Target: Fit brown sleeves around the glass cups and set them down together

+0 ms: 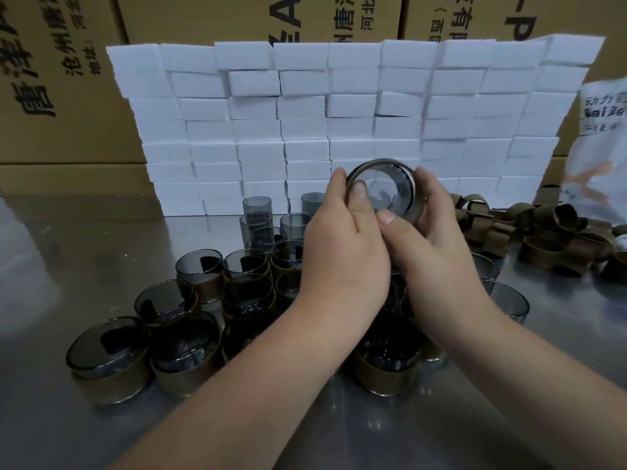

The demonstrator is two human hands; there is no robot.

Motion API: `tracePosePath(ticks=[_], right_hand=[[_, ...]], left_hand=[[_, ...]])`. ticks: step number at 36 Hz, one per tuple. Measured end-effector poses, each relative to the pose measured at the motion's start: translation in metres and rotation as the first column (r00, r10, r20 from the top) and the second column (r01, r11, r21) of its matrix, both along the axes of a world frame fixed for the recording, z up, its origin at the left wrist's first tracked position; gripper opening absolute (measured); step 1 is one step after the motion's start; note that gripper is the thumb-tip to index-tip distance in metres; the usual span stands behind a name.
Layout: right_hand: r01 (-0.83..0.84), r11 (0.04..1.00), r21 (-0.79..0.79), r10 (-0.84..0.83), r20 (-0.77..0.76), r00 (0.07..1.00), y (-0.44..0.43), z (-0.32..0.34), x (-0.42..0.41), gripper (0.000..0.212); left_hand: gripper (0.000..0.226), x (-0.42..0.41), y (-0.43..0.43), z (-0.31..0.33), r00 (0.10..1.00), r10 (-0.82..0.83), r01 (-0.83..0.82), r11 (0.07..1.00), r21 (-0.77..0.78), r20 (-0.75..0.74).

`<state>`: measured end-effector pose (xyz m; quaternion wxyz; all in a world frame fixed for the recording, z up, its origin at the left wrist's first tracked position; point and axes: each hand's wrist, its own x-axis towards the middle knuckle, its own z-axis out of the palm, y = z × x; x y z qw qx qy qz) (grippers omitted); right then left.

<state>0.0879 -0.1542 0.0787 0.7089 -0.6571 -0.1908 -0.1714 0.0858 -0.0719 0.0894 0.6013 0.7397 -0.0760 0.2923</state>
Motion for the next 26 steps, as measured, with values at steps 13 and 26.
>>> tracePosePath(ticks=[13,26], right_hand=[[0.121,0.988,0.094,-0.129,0.079,0.989,-0.01,0.01,0.0,0.05],[0.133,0.98,0.149,-0.147,0.087,0.985,-0.012,0.018,0.0,0.039]], left_hand=[[0.068,0.008,0.008,0.003,0.986,-0.151,0.153,0.987,-0.039,0.068],[0.061,0.02,0.018,0.002,0.968,-0.23,0.237,0.969,-0.068,0.102]])
